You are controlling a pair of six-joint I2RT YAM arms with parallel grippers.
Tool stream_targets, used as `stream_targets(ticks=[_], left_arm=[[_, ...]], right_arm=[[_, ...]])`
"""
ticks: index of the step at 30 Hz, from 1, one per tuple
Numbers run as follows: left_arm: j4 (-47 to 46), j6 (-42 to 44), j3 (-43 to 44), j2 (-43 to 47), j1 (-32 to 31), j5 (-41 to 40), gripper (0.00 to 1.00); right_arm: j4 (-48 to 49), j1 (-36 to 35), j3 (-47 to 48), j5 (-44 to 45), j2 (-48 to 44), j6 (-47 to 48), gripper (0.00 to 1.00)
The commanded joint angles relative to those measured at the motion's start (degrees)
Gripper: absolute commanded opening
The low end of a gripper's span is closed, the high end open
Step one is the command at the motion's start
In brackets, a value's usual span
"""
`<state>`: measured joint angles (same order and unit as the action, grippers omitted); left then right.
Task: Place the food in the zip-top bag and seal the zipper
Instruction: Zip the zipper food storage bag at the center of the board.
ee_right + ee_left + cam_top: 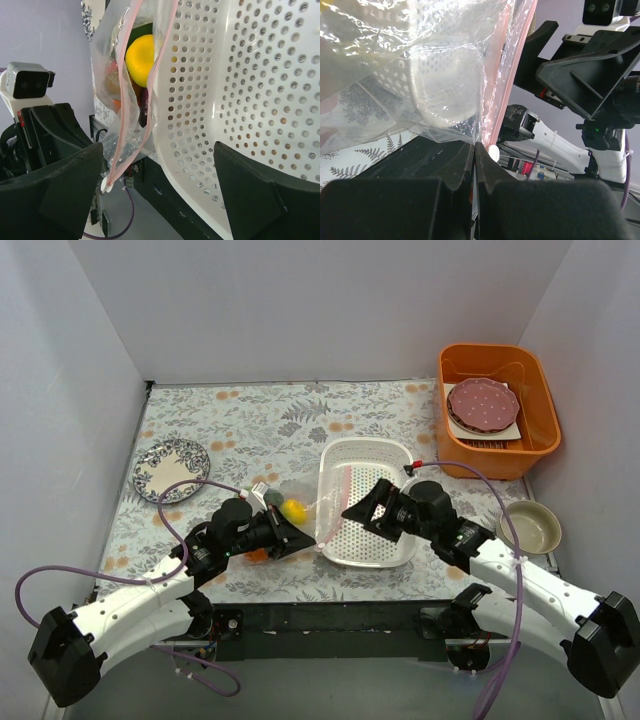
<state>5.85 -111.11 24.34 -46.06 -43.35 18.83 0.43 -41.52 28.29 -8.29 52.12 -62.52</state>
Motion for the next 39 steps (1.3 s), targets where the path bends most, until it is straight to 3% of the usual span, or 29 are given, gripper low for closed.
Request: stream_targets(ticks=[1,4,9,14,19,22,39], left_arm=[[1.01,1.51,2.12,0.98,-0.24,-0.55,0.00],[1.01,1.42,2.12,0.54,-0.24,-0.37,0.00],[0.83,1.33,2.03,0.45,-0.15,-0.72,0.00],[0.92,1.25,1.77,0.97,-0.24,-1.07,0.00],[1.71,1.33,1.68,1.50,-0.24,-2.48,0.00],[1.80,1.16,1.24,2.47,-0.24,-3.88,0.00],[1.98,2.21,0.62,2.21,-0.24,-5.56,0.00]], right_arm=[[-9.72,0.12,6.06,7.22,-1.76,1.00,0.98],[-13.17,0.12,4.33,10.03,-2.89,-2.32,0.98],[-1.43,0.12,-5.78,11.29,-11.50,-9.45,0.98],[3.44,0.21,-7.91,6.99,-16.08,-4.46,0.98],[3.43,0.12,-5.97,0.84,-12.06,-4.27,0.98],[9.65,-0.32,-6.06,-4.44,-7.75,-6.29,0.93],[16.89,-12.01,0.09,-1.99,3.86,-10.34,0.79]])
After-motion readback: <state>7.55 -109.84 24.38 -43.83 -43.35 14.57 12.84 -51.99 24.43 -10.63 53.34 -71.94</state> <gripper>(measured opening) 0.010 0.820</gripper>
